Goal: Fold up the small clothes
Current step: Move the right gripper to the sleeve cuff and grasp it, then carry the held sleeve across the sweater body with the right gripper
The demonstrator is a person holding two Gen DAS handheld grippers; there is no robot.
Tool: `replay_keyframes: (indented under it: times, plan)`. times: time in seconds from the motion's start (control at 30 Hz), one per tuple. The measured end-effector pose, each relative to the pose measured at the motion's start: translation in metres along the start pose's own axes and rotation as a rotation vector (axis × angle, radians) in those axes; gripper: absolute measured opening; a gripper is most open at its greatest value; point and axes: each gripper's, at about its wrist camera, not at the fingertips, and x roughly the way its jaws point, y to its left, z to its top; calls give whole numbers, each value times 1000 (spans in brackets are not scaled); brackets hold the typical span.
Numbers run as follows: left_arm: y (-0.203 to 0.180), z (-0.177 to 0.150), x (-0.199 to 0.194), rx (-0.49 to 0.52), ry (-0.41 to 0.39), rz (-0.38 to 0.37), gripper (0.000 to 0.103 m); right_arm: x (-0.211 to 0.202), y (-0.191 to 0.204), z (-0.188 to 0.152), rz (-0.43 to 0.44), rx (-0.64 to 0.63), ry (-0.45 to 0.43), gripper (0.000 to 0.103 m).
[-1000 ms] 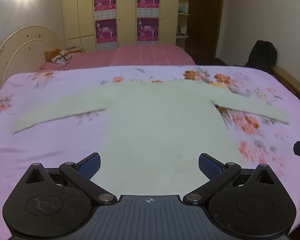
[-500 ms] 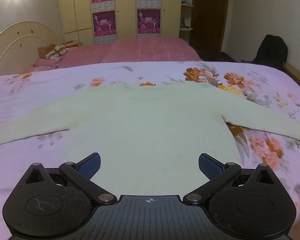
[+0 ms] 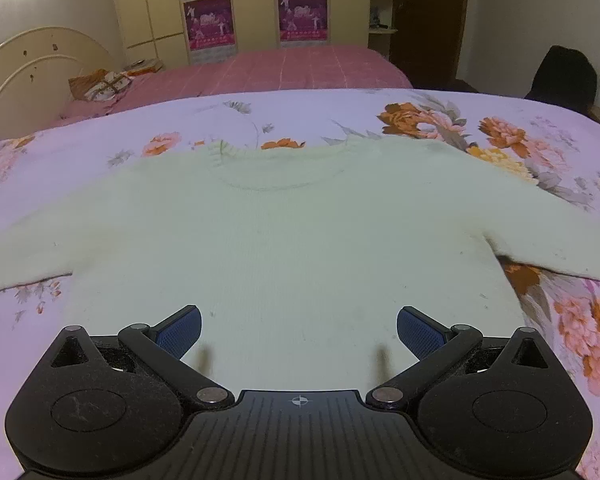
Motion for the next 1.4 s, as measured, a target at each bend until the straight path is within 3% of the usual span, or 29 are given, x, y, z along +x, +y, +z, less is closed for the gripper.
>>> replay_keyframes:
  times: [0.23, 0.3, 0.37, 0.43, 0.6, 0.7, 0.87, 0.97, 1.1, 1.13, 1.17, 1.23, 1.3, 1.4]
  plan:
    - [4, 8, 18, -4, 13, 21, 103, 25, -6, 32, -25, 48, -59, 67]
    - [7, 10, 21, -14, 14, 24, 103, 30, -6, 39, -36, 50, -80, 62]
    - [10, 12, 24, -24, 11, 20, 103, 32, -7, 43, -47, 50, -107, 44]
    - [14, 13, 26, -36, 0, 4, 103, 35, -8, 46, -45, 51, -130, 33]
    - [21, 19, 29, -57, -3, -6, 103, 30, -8, 51, 18, 72, -190, 17]
    - [31, 26, 26, -79, -10, -2, 103, 20, 23, 55, 86, -21, -227, 15]
    - [64, 38, 19, -139, -21, 29, 103, 11, 119, 52, 266, -226, -236, 13]
    - [88, 42, 16, -177, -30, 49, 103, 16, 178, 37, 379, -318, -195, 13]
    - [114, 43, 24, -232, 8, -3, 103, 36, 251, -3, 499, -439, -77, 14]
    - [117, 42, 28, -240, 24, -34, 103, 42, 262, -13, 506, -468, -46, 19]
    - [118, 41, 32, -241, 36, -63, 103, 50, 272, -23, 503, -500, -4, 33]
    - [114, 39, 41, -233, 56, -132, 103, 62, 285, -39, 496, -531, 73, 53]
    - [108, 39, 52, -227, 73, -175, 103, 56, 282, -44, 502, -537, 82, 58]
    - [94, 41, 65, -215, 84, -194, 103, 32, 256, -34, 435, -513, -21, 62]
